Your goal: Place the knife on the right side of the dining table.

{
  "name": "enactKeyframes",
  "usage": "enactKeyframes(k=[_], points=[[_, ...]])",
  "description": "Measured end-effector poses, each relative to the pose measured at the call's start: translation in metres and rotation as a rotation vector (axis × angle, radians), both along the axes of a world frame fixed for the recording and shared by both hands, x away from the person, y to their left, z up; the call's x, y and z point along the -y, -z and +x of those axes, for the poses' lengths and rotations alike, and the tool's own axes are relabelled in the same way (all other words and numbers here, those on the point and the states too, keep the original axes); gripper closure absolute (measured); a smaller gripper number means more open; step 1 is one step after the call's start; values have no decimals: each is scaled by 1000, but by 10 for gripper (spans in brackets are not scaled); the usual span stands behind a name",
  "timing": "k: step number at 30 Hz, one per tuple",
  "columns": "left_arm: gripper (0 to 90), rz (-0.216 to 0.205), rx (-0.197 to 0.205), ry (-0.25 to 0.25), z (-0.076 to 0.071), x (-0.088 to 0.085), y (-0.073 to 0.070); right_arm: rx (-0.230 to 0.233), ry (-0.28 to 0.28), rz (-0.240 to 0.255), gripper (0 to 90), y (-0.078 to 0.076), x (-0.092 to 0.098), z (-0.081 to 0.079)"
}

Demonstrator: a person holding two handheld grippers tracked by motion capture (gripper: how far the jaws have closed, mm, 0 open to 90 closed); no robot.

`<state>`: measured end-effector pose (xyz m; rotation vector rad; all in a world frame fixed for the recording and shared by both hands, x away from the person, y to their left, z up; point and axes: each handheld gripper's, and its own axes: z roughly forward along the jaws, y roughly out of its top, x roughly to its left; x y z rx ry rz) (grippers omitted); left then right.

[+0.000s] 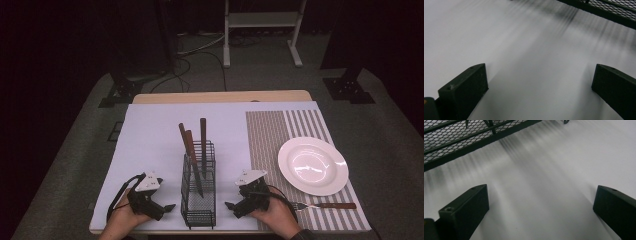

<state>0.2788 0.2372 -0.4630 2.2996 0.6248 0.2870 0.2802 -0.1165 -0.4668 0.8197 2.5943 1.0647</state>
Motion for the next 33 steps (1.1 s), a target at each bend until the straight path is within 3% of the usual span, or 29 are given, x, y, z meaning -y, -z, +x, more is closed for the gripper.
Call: enactKeyframes(k=[13,22,33], points=[[0,1,0,1,0,0,0,-9,24,-17,54,-9,7,5],[0,0,0,1,0,0,0,-11,17,40,65,-22,12,7],[0,0,1,1,0,0,0,-2,11,76,85,-38,13,13]])
